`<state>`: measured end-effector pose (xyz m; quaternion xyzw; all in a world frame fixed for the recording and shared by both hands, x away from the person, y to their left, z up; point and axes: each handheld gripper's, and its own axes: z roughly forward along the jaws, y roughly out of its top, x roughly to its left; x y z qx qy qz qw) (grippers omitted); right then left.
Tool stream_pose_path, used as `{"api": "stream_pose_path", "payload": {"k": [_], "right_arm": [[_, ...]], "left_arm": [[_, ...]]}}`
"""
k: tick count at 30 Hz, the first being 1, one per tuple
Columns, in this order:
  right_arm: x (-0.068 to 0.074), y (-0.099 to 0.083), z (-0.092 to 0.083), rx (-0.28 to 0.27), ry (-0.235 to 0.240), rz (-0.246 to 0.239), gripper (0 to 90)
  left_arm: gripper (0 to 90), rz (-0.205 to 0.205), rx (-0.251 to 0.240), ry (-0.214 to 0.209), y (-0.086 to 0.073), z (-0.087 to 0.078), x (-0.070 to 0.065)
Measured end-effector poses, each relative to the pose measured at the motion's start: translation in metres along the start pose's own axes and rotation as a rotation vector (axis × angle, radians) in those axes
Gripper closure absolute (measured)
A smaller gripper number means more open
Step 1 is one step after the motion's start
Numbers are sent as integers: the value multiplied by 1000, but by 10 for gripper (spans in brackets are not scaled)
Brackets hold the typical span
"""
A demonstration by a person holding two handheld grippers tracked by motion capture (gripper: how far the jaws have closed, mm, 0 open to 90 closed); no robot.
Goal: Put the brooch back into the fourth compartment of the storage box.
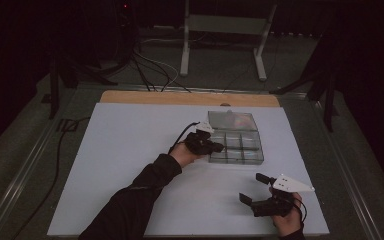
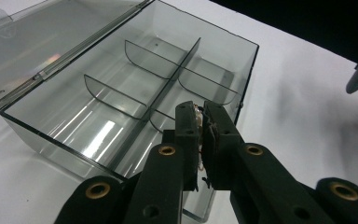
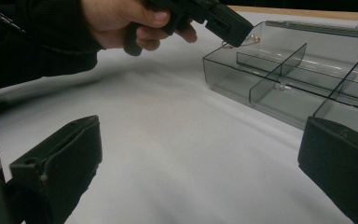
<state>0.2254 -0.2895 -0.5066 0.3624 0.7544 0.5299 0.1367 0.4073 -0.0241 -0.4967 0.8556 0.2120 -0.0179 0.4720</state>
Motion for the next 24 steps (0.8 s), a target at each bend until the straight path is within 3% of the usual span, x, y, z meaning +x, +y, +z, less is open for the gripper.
{"api": "stream_pose_path", "payload": {"k": [3,8,13,24], "right_arm": [[0,0,0,1,0,-3,0],[0,0,0,1,1,-3,0],[0,0,0,1,3,-2,0],[-2,-2,-2,-4,4,10,0]], "left_arm": [[821,-10,10,8,1,2,0],[645,-22,7,21,2,1,-1],[351,-17,2,19,3,-2,-6],[143,-38,-9,-18,5,-11,-13]]}}
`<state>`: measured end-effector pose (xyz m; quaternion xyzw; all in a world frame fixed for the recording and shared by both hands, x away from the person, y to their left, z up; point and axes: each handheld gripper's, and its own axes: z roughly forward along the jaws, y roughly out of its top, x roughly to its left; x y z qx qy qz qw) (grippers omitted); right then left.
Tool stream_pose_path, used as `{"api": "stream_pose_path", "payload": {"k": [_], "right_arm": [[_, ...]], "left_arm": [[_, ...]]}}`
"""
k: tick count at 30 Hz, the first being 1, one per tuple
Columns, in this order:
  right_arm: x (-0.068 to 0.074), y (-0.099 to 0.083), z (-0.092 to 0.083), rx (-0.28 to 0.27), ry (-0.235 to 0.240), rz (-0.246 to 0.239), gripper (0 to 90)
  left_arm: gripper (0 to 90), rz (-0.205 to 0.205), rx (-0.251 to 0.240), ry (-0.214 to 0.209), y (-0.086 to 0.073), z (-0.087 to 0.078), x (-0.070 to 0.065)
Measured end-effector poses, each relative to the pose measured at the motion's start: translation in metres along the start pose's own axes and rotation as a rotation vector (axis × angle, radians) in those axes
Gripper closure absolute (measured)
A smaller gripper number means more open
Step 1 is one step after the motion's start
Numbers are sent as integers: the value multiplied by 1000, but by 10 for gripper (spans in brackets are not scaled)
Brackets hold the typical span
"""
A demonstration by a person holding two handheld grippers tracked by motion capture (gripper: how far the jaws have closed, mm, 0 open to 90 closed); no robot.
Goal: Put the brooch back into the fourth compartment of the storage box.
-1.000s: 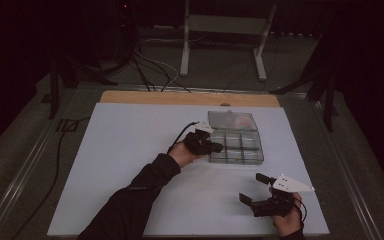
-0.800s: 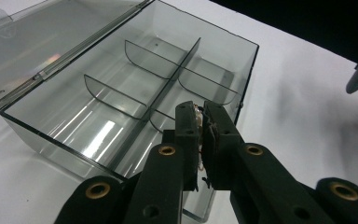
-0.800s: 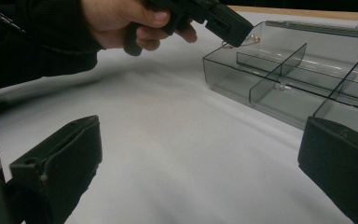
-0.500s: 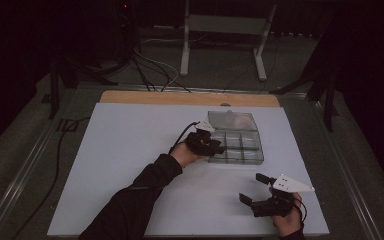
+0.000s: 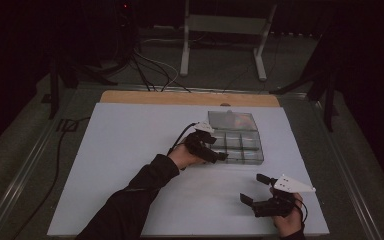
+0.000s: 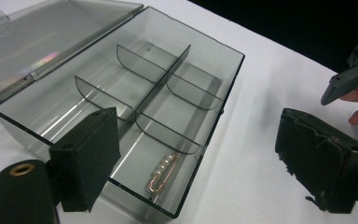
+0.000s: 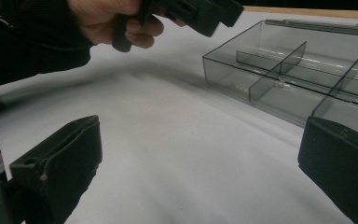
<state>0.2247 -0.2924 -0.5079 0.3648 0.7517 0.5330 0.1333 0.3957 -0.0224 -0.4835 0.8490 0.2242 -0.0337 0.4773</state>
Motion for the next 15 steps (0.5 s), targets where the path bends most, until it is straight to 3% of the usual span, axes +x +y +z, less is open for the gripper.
{"api": "stream_pose_path", "payload": {"k": [4,8,15], "right_arm": [[-2,-1,-2,-7,3,17,0],[0,-2,-3,-5,15,10,0],[0,-2,-5,-9,15,12,0]], "left_arm": [[31,-3,0,-25,2,-1,1],[12,38,-3,-24,4,-1,1],[12,55,-59,-44,6,-16,1]]}}
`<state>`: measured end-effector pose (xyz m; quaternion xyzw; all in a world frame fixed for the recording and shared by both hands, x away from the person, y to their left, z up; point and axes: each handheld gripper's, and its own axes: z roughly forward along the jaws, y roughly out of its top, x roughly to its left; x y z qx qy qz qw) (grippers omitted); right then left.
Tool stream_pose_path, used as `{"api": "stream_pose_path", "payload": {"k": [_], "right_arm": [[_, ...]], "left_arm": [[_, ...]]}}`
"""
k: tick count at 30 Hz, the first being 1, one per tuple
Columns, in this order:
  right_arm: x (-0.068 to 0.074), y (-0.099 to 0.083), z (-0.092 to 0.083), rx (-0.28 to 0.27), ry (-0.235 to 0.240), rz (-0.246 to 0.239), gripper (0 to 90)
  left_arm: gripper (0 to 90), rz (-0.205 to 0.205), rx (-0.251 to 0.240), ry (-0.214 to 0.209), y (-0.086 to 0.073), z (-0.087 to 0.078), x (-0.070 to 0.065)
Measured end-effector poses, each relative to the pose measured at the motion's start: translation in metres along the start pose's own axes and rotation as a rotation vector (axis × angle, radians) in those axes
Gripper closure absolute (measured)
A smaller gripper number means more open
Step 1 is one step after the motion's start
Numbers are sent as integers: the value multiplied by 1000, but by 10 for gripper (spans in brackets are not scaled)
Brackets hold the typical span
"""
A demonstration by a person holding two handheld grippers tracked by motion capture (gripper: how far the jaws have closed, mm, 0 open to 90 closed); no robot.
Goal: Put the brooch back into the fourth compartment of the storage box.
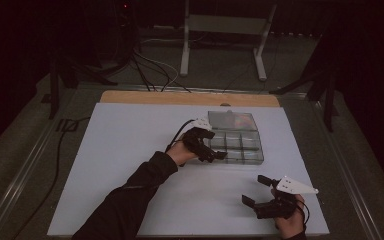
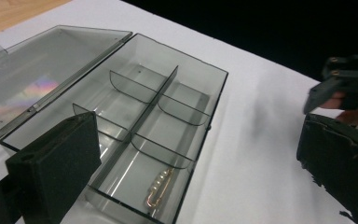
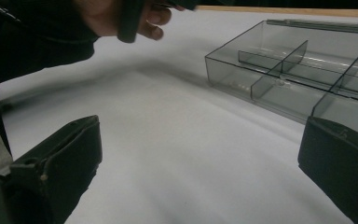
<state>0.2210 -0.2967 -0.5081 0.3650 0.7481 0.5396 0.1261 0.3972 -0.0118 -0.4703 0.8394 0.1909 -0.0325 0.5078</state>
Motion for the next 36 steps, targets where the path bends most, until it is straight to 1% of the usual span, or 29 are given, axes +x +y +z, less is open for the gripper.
{"api": "stream_pose_path", "payload": {"k": [3,5,7,10,12,14,17,18,19,22,24,25,27,36], "right_arm": [[-1,0,0,2,-2,5,0],[-1,0,0,2,-3,8,0],[1,0,1,9,-11,5,0],[3,0,2,11,-13,1,0],[5,1,3,16,-18,-10,0],[6,1,4,19,-21,-15,0],[5,0,6,25,-24,-15,0],[5,0,6,25,-24,-12,0],[4,0,6,25,-24,-10,0],[3,-1,6,27,-25,-4,0],[3,-1,6,28,-25,-7,0],[4,-1,6,27,-24,-9,0],[4,-1,6,26,-24,-6,0],[4,-1,7,32,-22,-10,0]], "left_arm": [[12,17,-6,1,-1,-11,-2],[12,14,-13,-3,-3,-21,-3],[12,16,-22,10,-6,-32,-4],[12,10,-22,31,-11,-50,-5],[12,8,-17,41,-15,-61,-5],[12,9,-24,59,-19,-73,-4],[12,-12,-47,68,-28,-89,-2],[12,-17,-50,72,-31,-94,-2],[12,-17,-51,85,-36,-99,-2],[12,-34,-47,97,-47,-108,-2],[12,-36,-41,116,-57,-113,-1],[12,-38,-40,134,-63,-117,-1],[12,-54,-40,138,-72,-121,-1],[12,-91,-43,176,-108,-142,-9]]}}
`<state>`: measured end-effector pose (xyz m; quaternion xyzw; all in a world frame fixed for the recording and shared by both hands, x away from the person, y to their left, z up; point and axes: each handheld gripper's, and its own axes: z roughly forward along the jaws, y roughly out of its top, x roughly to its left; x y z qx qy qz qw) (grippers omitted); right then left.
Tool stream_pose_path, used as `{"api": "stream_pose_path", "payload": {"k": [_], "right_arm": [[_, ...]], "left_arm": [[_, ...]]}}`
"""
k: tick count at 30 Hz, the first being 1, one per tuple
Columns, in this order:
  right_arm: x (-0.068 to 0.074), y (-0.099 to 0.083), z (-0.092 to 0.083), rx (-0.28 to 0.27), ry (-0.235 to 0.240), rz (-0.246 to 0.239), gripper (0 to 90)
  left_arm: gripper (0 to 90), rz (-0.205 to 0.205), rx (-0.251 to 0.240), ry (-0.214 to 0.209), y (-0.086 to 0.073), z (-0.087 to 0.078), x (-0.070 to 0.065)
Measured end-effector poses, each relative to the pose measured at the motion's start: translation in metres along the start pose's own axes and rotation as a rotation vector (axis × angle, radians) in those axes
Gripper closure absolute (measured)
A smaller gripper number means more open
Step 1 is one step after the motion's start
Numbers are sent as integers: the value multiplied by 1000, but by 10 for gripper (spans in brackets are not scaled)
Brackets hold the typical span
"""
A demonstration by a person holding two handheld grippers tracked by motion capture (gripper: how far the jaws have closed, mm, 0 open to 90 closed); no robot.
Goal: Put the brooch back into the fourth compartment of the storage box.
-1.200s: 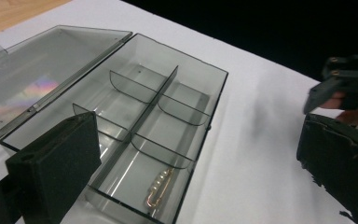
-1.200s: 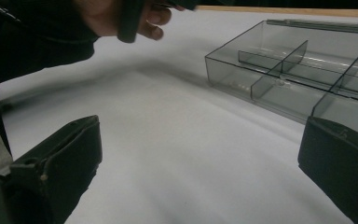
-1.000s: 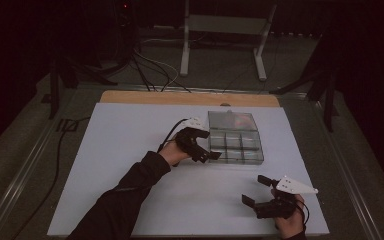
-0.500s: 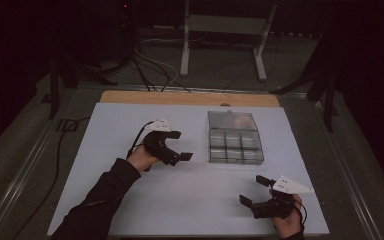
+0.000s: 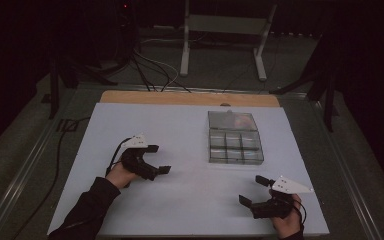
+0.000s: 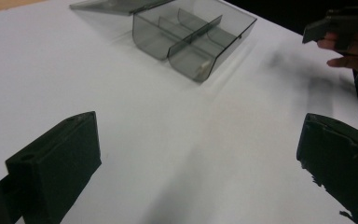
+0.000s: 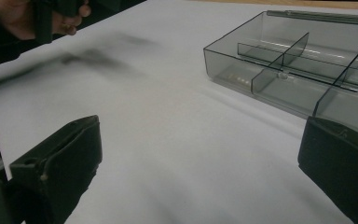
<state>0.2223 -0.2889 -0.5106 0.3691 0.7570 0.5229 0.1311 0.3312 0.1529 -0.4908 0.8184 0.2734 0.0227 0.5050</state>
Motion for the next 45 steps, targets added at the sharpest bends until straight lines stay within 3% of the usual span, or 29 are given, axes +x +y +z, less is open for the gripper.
{"api": "stream_pose_path", "payload": {"k": [18,20,27,45], "right_arm": [[1,0,1,7,9,-5,0],[1,0,1,9,10,-5,0],[1,0,2,12,13,-5,0],[2,0,4,12,19,-16,0]], "left_arm": [[12,-38,29,79,-59,-43,-21],[12,-73,18,73,-64,-48,-22],[13,-74,4,126,-80,-63,-27],[13,-60,3,135,-83,-62,-25]]}}
